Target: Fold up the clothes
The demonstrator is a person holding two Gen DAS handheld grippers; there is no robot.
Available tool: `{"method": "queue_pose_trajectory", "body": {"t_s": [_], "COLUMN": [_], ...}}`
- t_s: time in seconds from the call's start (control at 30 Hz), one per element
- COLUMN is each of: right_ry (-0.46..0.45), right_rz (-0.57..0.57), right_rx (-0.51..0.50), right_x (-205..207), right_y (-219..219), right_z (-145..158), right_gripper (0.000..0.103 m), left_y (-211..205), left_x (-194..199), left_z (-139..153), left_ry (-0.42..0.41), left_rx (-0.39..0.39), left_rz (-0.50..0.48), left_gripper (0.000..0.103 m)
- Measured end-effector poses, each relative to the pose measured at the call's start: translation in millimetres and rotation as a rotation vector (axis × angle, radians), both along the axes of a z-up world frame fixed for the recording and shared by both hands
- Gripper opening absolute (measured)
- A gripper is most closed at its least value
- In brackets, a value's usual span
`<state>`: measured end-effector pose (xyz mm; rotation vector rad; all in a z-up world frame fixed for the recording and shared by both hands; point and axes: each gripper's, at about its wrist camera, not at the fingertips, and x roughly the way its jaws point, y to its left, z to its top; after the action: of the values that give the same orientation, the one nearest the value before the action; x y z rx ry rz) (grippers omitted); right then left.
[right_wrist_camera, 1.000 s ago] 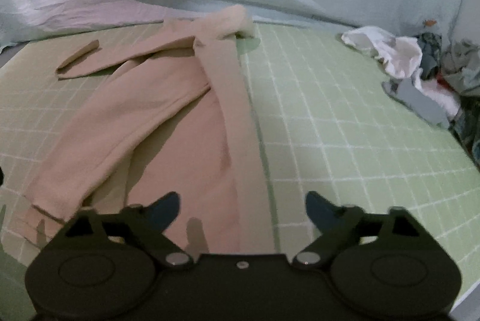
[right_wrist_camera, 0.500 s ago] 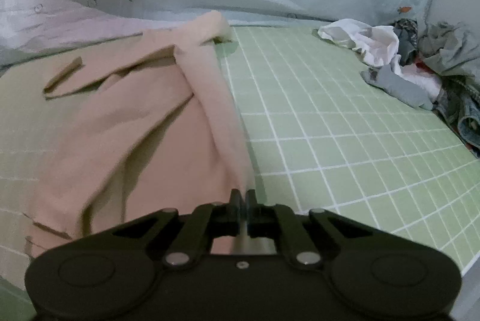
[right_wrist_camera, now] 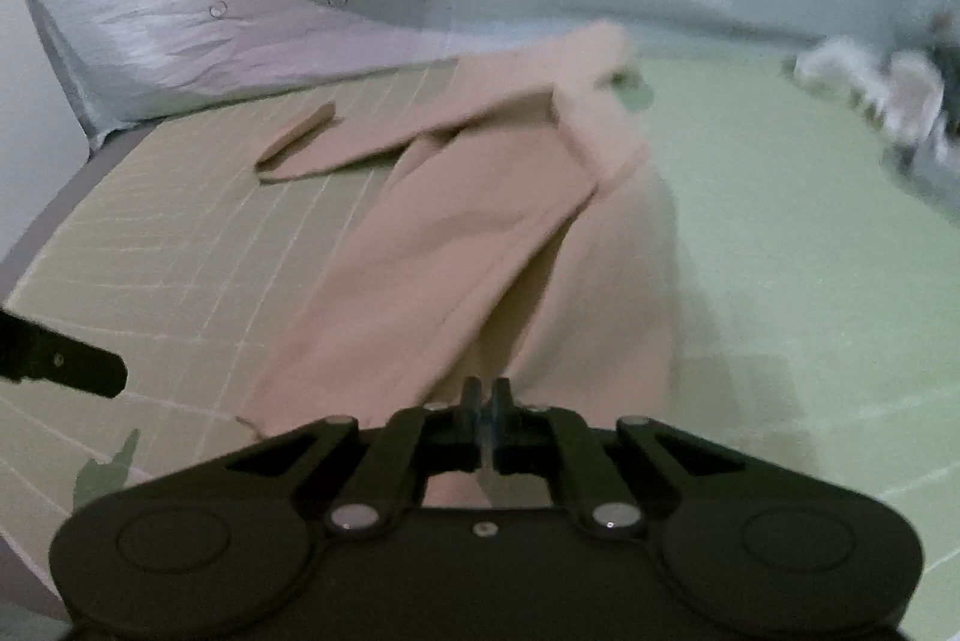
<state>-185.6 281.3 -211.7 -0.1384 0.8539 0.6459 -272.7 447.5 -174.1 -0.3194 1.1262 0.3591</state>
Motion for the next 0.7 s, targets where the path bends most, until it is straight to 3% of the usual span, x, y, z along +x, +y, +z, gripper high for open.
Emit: {"method": "queue_pose_trajectory", "body": {"t_s": [0.2,0.37,0.7], "right_ry": [0.045,0.025,-0.131], "right_rz": [-0.033,-0.029,-0.047], "right_rx": [0.027,0.029,-0.028], "right_x": [2,-2,21], "right_y": [-5,-14,-15], "right_z": [-6,5,27], "right_gripper": [0.005,0.03,0.026], "left_y": [15,9,-6], "left_x": [-6,3,33], "left_z": [0,2,3], "left_ry": [0.02,0.007,-0.006], "left_rx": [-0.017,-0.046,-0.045], "left_rz": [0.046,0.032,-0.025], "left_gripper": [0.074,0.074,0.075]}}
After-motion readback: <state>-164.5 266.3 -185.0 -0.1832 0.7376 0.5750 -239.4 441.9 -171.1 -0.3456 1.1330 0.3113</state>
